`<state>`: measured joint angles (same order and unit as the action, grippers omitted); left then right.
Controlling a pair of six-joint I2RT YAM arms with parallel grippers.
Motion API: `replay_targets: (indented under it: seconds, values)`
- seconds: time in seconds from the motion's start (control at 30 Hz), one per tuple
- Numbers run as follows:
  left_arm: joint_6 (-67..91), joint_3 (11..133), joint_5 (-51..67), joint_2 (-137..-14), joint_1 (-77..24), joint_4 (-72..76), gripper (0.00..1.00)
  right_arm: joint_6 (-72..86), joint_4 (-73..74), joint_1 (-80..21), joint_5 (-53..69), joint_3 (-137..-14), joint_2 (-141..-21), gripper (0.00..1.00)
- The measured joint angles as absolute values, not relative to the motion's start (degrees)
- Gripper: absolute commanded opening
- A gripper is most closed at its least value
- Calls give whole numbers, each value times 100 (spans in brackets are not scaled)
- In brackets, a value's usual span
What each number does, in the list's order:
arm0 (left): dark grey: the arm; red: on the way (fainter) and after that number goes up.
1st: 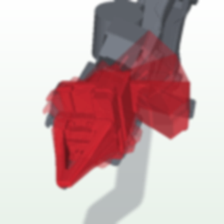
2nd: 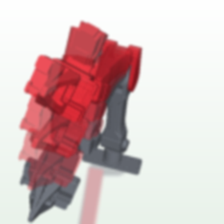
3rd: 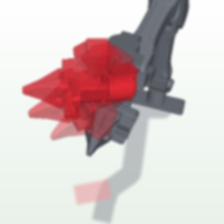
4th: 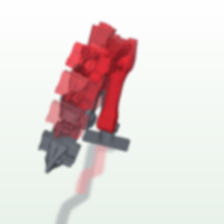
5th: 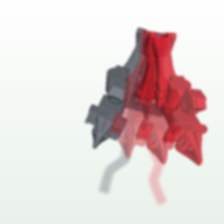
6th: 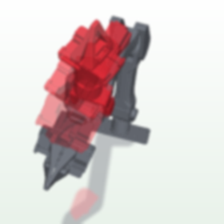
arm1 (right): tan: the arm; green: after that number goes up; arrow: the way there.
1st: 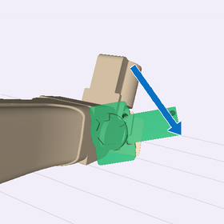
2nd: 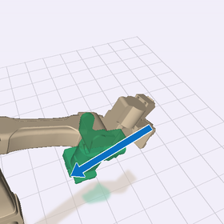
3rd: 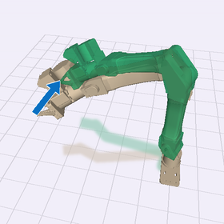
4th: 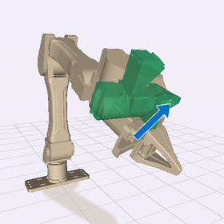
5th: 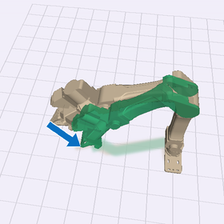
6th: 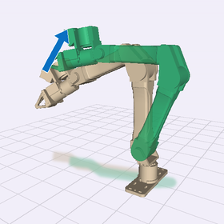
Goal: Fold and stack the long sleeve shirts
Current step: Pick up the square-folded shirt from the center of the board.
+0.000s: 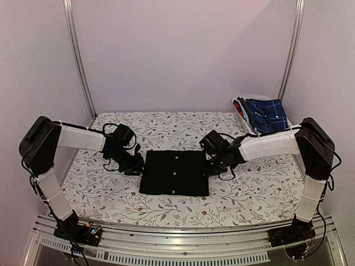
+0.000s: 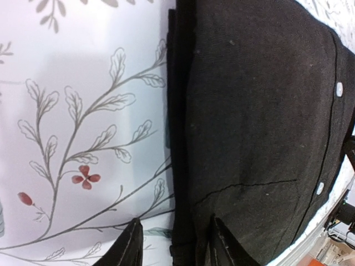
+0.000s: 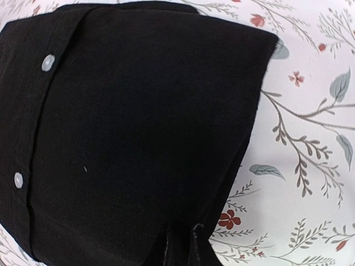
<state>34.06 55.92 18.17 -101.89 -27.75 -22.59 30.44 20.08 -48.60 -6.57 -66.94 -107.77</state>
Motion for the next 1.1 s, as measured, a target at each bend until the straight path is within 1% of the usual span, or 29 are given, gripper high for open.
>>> replay_targets:
  seconds: [0.07, 0.27, 0.5, 0.57, 0.63, 0.7, 0.77, 0.8, 0.83, 1.0, 1.03, 1.1]
  values:
    - [3430, 5524, 1839, -10158, -2768, -2176, 41, 3087, 1975, -4847, -659, -6637, -10777, 0]
    - [3474, 5422, 1911, -10121, -2766, -1990, 41, 3127, 1868, -4737, -650, -6300, -10772, 0]
    - [3570, 5356, 2056, -10158, -2768, -1734, 41, 3159, 1747, -4724, -650, -6217, -10742, 0]
    - [3623, 5358, 2115, -10208, -2773, -1610, 37, 3173, 1732, -4724, -648, -6215, -10742, 0]
    - [3675, 5367, 2198, -10300, -2808, -1455, 30, 3179, 1730, -4724, -648, -6215, -10742, 0]
    - [3743, 5391, 2235, -10396, -2856, -1308, 21, 3188, 1728, -4724, -646, -6215, -10742, 0]
    - [3811, 5406, 2248, -10484, -2928, -1164, 8, 3190, 1726, -4722, -648, -6213, -10742, 0]
    - [3837, 5395, 2228, -10514, -2967, -1092, 2, 3190, 1723, -4722, -648, -6213, -10742, 0]
    - [3900, 5371, 2222, -10530, -2989, -1028, 0, 3190, 1717, -4722, -646, -6211, -10742, 0]
    - [3981, 5341, 2115, -10510, -3041, -978, 0, 3192, 1697, -4720, -626, -6206, -10742, 9]
    - [3957, 5393, 2036, -10499, -3061, -1081, 0, 3183, 1688, -4718, -604, -6206, -10742, 11]
    - [3889, 5500, 1900, -10477, -3072, -1321, 0, 3157, 1667, -4718, -550, -6206, -10735, 20]
